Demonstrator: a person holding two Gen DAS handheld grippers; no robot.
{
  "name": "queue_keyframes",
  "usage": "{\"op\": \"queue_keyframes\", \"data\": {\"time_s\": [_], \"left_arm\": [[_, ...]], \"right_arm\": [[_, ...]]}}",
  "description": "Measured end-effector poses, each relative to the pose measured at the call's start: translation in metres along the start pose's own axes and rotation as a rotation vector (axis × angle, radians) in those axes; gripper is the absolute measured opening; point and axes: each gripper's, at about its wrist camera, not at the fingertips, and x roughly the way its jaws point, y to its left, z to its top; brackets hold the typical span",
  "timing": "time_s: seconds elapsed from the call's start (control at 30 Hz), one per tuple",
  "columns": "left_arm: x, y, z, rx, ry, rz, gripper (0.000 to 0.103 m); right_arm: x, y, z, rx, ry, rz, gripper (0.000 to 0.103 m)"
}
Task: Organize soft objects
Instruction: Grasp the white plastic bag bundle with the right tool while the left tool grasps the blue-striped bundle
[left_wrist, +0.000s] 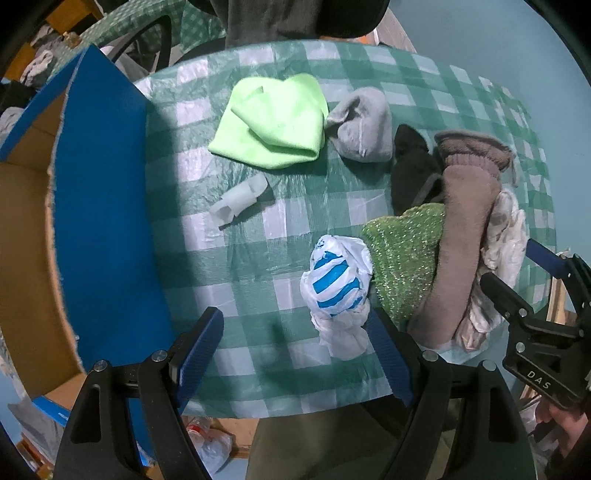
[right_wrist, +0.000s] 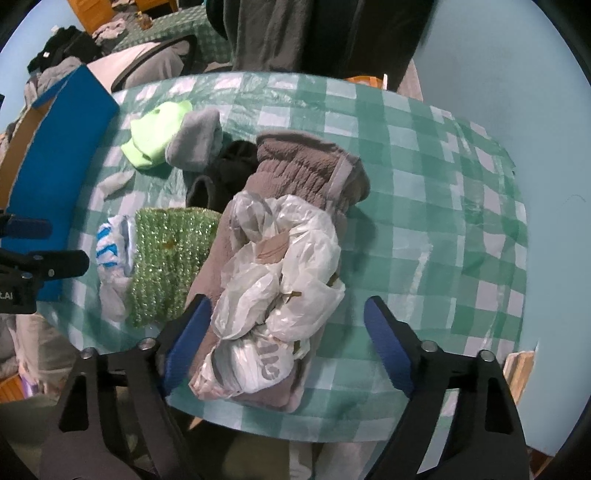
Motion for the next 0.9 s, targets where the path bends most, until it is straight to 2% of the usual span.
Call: {"op": "queue_keyframes", "data": {"time_s": [0.13,0.3,0.37,0.67,0.73,0.77,0.83,0.9], "left_arm": [[0.009,-0.002,0.002,0.002,0.017,-0.009,0.081],[0.02,-0.006,0.007,0.014,0.041,-0.021,0.081],[0.024,-0.007,0.008,0.021,0.044,-0.023,0.081],[0.041,-0.018,0.016,0.035,0.054,-0.024,0.081],[0.042,-0.018,0.016,0.03,0.053,-0.037,0.078],[0.045,-0.015,0.016,0.029,0.053,-0.042,0.073],[0.051,-0.011,0.016,0.031,0.053,-0.035,0.061],[0.056,-0.008,0.016,0.032,0.057,-0.041,0.043]], "right_arm": [[0.007,0.001,0.0,-0.002,0.01,0.01,0.073],[0.012,-0.005,-0.002,0.024,0.03,0.049,0.046],[0.009,-0.009,-0.003,0.037,0.026,0.067,0.041],[-0.009,-0.021,-0.005,0.064,-0.003,0.092,0.039],[-0.011,-0.021,-0.004,0.069,-0.01,0.093,0.039],[-0.013,-0.022,-0.003,0.072,-0.011,0.095,0.039],[-0.016,-0.023,-0.003,0.076,-0.012,0.098,0.039],[-0.019,-0.023,-0.002,0.077,-0.016,0.103,0.039]]}}
